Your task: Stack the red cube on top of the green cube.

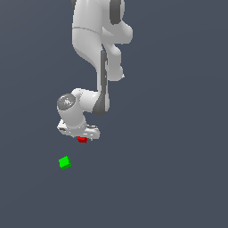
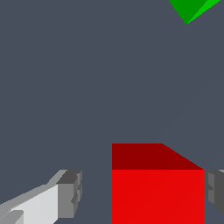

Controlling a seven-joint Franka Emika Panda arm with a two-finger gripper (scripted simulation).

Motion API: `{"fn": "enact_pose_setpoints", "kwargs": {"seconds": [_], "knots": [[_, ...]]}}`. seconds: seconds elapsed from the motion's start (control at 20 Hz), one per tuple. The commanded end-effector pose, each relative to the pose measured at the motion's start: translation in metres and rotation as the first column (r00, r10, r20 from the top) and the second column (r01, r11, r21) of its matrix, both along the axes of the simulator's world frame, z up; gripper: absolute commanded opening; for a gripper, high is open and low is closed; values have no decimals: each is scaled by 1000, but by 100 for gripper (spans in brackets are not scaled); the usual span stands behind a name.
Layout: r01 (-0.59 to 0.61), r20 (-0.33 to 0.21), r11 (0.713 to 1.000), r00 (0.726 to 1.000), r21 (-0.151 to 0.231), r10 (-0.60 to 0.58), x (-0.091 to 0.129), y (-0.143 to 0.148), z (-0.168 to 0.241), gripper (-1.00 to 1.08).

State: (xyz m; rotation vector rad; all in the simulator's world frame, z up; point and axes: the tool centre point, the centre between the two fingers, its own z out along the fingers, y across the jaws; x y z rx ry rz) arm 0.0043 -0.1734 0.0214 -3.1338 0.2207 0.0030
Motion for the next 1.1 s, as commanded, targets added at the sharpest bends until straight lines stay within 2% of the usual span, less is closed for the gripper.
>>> {"fn": "enact_pose_setpoints", "kwargs": {"seconds": [0.0,0.05,0.7,1.05], "knots": [[0,2,1000,1000,0,0,1,0,-2,100],[0,2,1000,1000,0,0,1,0,-2,-100],[0,2,1000,1000,0,0,1,0,2,-100],[0,1,1000,1000,0,0,0,0,29,-100]]}}
